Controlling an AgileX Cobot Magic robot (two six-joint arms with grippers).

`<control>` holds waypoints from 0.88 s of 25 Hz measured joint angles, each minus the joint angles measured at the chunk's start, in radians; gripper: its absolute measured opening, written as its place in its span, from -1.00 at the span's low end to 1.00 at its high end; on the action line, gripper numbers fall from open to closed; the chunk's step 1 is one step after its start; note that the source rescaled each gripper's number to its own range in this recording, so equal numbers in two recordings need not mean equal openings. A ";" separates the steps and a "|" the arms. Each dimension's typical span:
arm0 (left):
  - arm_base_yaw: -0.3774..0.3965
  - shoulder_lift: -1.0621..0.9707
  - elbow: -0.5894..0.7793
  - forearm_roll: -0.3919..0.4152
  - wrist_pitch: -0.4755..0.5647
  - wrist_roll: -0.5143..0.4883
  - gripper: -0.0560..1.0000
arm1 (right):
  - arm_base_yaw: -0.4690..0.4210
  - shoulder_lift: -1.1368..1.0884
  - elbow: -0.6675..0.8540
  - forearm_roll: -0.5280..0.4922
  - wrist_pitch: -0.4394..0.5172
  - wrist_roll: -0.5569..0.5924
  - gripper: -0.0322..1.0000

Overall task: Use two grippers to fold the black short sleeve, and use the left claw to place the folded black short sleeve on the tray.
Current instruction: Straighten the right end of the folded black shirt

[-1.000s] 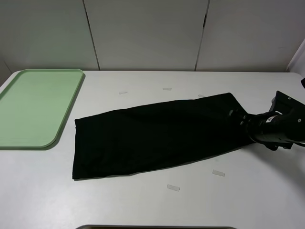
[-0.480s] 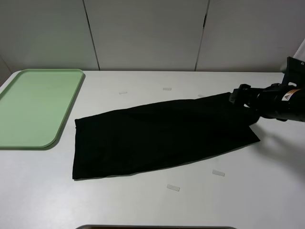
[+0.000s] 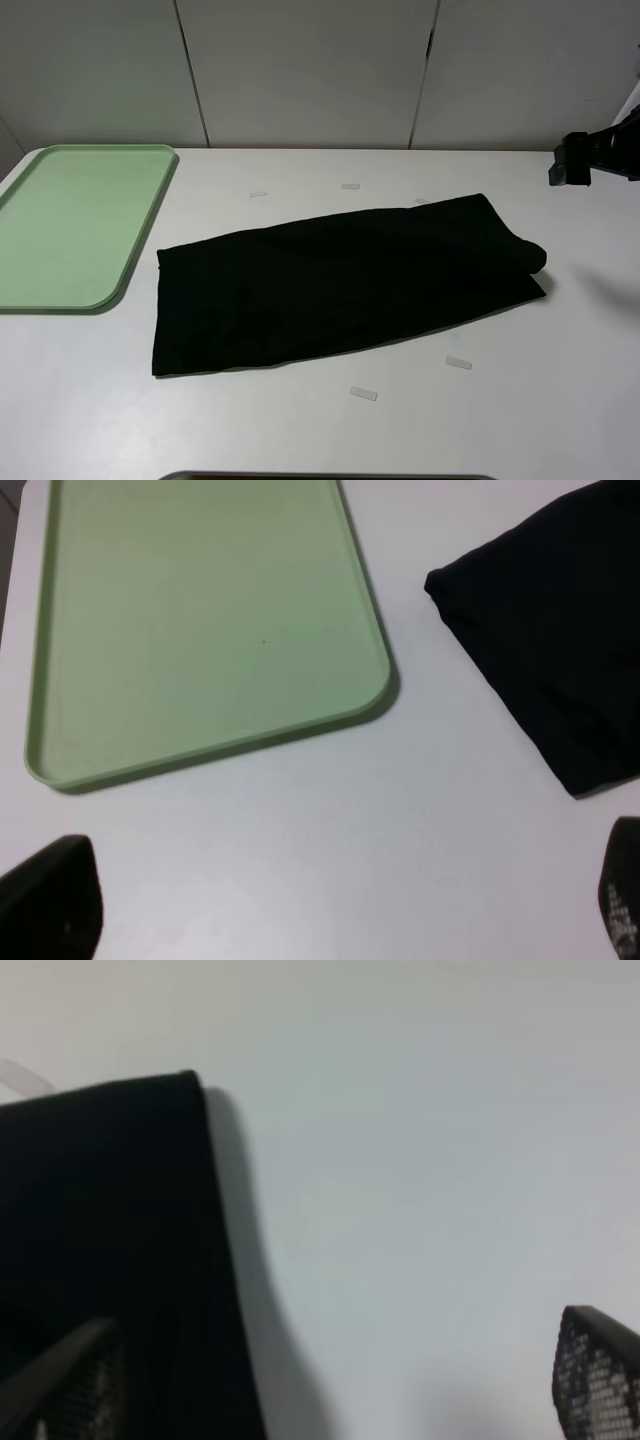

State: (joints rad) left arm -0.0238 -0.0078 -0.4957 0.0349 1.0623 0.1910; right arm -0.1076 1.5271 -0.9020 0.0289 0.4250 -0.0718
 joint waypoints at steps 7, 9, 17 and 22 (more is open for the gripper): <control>0.000 0.000 0.000 0.000 -0.001 0.000 1.00 | -0.060 0.268 -0.218 0.211 0.300 -0.257 0.86; 0.000 0.000 0.000 0.000 -0.001 0.000 1.00 | -0.060 0.311 -0.252 0.249 0.330 -0.315 0.85; 0.000 0.000 0.000 0.000 -0.001 0.000 1.00 | -0.060 0.423 -0.280 0.270 0.324 -0.414 0.96; 0.000 0.000 0.000 0.000 -0.001 0.000 1.00 | -0.060 0.462 -0.280 0.291 0.297 -0.416 0.97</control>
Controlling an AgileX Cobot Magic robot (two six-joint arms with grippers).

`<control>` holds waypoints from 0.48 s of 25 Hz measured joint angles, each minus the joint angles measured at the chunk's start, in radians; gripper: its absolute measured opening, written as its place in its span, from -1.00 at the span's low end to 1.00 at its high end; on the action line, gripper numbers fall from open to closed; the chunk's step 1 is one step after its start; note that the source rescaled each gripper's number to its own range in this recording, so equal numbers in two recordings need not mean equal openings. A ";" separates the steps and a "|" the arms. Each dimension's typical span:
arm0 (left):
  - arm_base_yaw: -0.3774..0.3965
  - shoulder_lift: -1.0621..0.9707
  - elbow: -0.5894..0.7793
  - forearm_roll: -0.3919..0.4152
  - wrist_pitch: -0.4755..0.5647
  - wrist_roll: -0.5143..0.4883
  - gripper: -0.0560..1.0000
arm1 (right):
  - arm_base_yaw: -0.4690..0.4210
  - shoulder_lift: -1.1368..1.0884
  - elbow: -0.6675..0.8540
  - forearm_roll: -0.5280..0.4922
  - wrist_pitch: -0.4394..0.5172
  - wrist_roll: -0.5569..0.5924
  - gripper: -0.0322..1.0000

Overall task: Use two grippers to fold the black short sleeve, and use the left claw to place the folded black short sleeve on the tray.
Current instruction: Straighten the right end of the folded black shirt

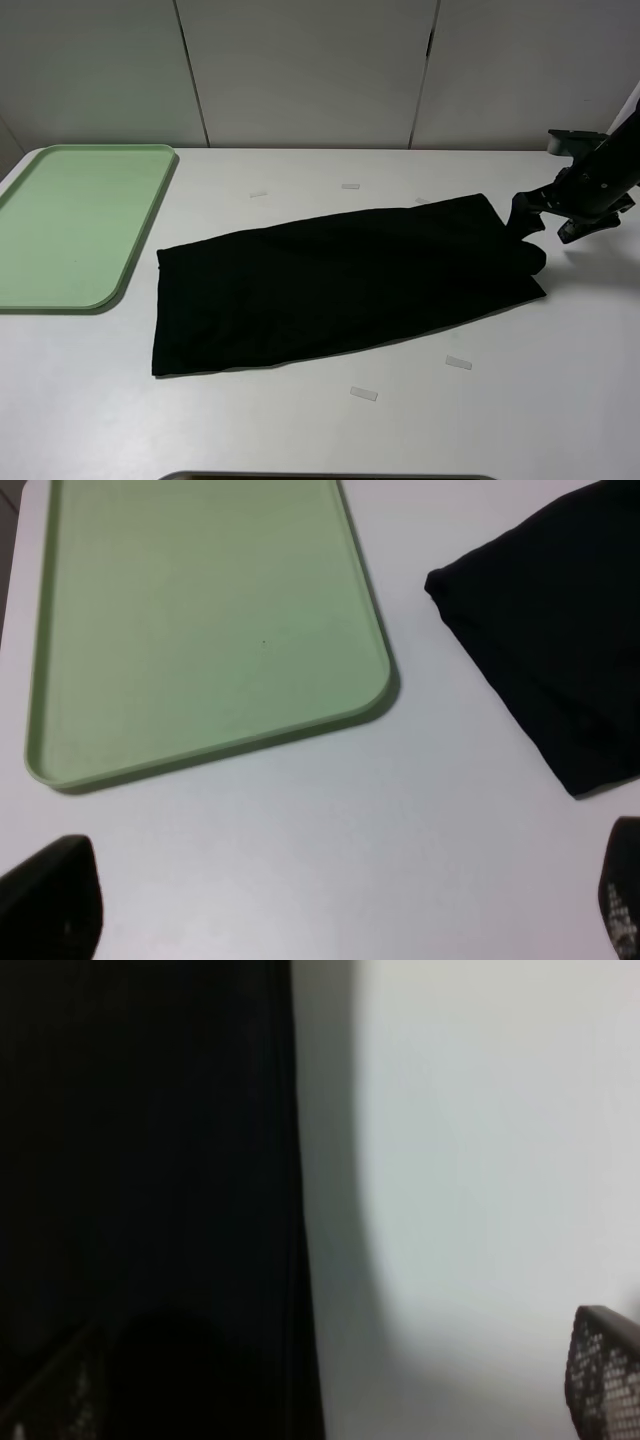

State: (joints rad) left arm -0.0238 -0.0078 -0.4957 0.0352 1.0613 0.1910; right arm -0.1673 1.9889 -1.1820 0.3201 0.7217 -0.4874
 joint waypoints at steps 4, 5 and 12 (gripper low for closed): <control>0.000 0.000 0.000 0.000 0.000 0.000 1.00 | 0.000 0.010 0.000 0.051 -0.001 -0.030 0.97; 0.000 0.000 0.000 0.000 0.000 0.000 1.00 | 0.000 0.012 0.000 0.079 0.006 -0.052 0.97; 0.000 0.000 0.000 0.000 0.000 0.000 1.00 | 0.000 0.054 -0.002 0.260 0.051 -0.218 0.97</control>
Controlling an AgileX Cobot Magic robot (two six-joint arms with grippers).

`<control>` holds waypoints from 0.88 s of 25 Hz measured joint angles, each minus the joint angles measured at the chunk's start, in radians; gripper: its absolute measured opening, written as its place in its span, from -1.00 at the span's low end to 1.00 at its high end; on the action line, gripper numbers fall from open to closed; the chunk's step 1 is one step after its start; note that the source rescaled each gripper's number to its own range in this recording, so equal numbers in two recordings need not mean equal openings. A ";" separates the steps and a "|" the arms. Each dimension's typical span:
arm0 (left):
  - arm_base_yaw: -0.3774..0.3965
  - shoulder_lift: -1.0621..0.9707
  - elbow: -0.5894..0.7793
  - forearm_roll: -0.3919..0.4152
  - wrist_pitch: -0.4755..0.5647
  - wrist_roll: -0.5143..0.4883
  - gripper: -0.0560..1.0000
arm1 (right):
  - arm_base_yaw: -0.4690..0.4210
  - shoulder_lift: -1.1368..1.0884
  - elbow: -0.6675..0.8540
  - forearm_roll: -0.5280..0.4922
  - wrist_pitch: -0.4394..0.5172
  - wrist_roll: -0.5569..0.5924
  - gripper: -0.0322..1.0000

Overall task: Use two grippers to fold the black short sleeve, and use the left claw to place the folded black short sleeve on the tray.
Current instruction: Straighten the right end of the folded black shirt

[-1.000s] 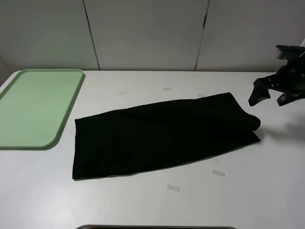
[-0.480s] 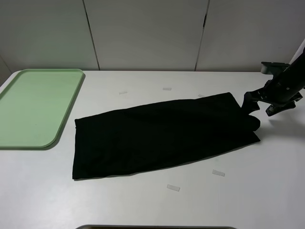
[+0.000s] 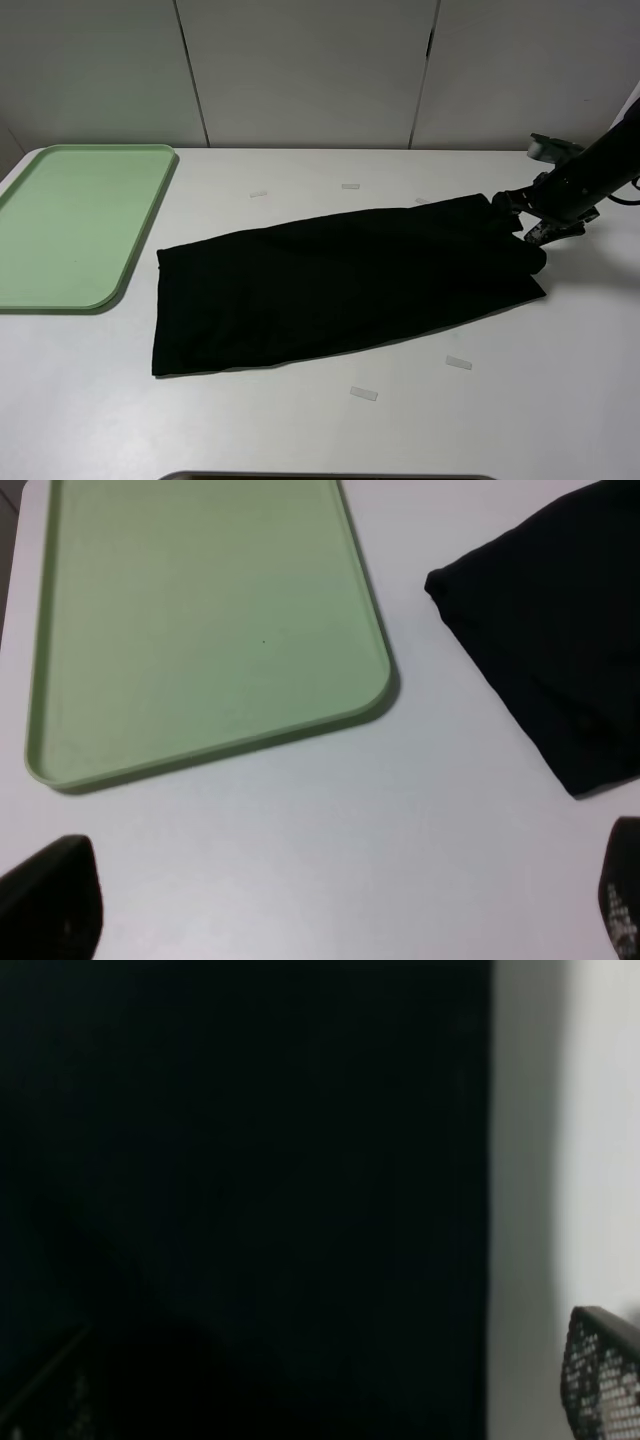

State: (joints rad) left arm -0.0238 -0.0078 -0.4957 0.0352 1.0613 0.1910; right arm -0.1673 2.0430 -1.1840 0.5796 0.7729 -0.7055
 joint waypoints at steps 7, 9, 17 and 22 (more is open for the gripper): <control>0.000 0.000 0.000 0.000 0.000 0.000 1.00 | 0.000 0.039 -0.001 0.028 0.024 -0.018 0.91; 0.000 0.000 0.000 0.000 0.001 0.000 1.00 | 0.000 0.047 -0.002 0.042 0.037 -0.020 0.84; 0.000 0.000 0.000 0.000 0.001 0.000 1.00 | 0.032 0.069 -0.003 0.138 0.073 -0.024 0.03; 0.000 0.000 0.000 0.000 0.003 0.000 1.00 | 0.053 0.070 -0.003 0.143 0.044 -0.024 -0.78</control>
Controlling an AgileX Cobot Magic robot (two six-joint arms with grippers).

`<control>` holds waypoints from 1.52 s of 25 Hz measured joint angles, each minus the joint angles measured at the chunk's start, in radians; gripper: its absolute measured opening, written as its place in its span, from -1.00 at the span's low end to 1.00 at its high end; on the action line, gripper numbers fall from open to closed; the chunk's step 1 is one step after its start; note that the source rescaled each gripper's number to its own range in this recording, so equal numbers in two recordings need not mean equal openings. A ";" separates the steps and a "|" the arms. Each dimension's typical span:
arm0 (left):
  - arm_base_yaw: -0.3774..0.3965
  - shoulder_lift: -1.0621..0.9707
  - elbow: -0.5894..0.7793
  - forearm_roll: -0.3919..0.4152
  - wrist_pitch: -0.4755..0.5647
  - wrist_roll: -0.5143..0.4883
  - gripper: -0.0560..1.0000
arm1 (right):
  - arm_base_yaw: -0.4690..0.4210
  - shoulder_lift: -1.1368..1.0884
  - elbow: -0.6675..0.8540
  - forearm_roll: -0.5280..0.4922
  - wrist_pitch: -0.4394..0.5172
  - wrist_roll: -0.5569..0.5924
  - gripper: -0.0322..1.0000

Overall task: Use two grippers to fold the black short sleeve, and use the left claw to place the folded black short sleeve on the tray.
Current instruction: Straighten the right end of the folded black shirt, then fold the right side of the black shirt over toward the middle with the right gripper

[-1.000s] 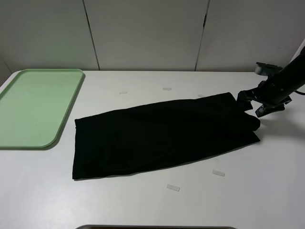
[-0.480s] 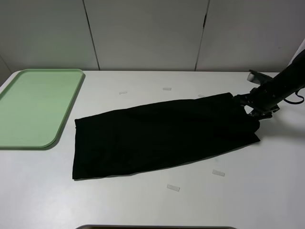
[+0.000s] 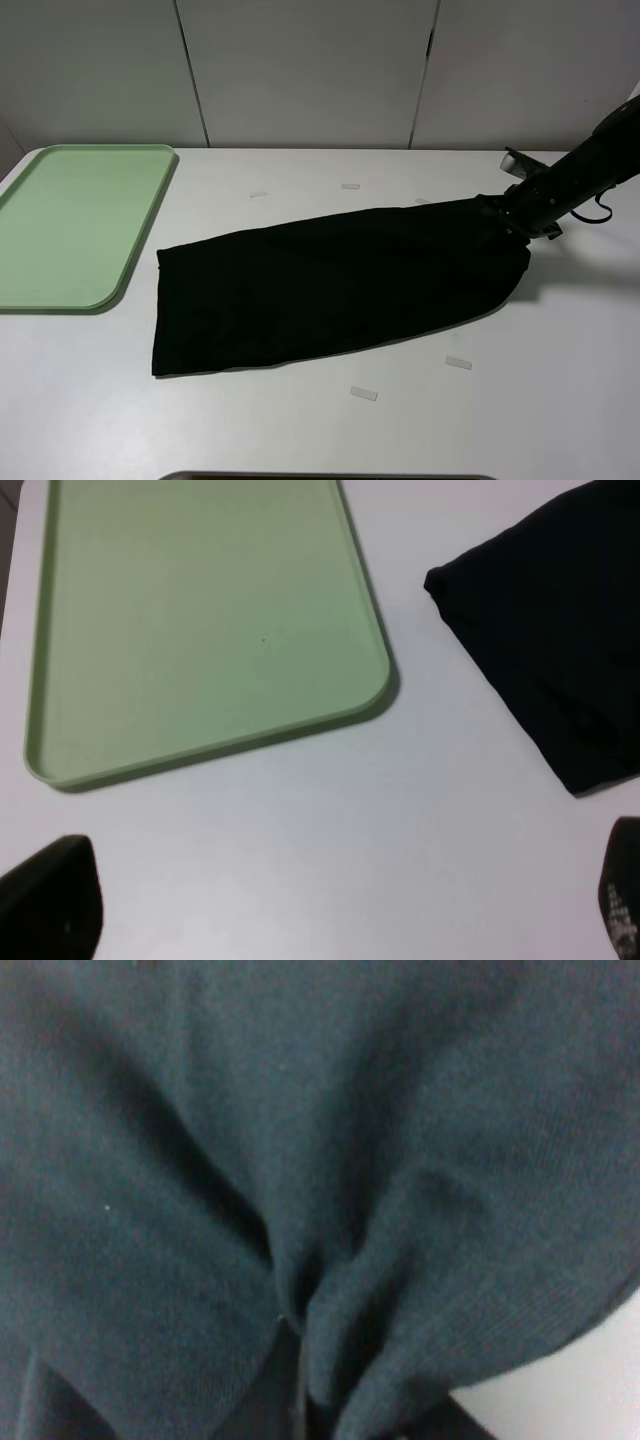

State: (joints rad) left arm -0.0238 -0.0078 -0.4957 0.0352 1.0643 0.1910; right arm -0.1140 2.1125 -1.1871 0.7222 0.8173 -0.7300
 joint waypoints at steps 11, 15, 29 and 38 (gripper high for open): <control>0.000 0.000 0.000 0.000 0.001 0.000 1.00 | 0.084 -0.065 -0.002 -0.360 -0.065 0.221 -0.78; 0.000 0.000 0.000 0.000 0.001 0.000 1.00 | 0.097 -0.128 -0.001 -0.642 -0.136 0.501 -0.78; 0.000 0.000 0.000 0.000 0.002 0.000 1.00 | 0.247 -0.196 0.002 -1.041 -0.146 0.988 -0.78; 0.000 0.000 0.000 0.000 0.002 0.000 1.00 | 0.410 -0.196 0.003 -1.022 -0.132 1.003 -0.78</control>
State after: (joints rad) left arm -0.0238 -0.0078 -0.4957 0.0352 1.0661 0.1910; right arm 0.2960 1.9160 -1.1841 -0.3002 0.6851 0.2729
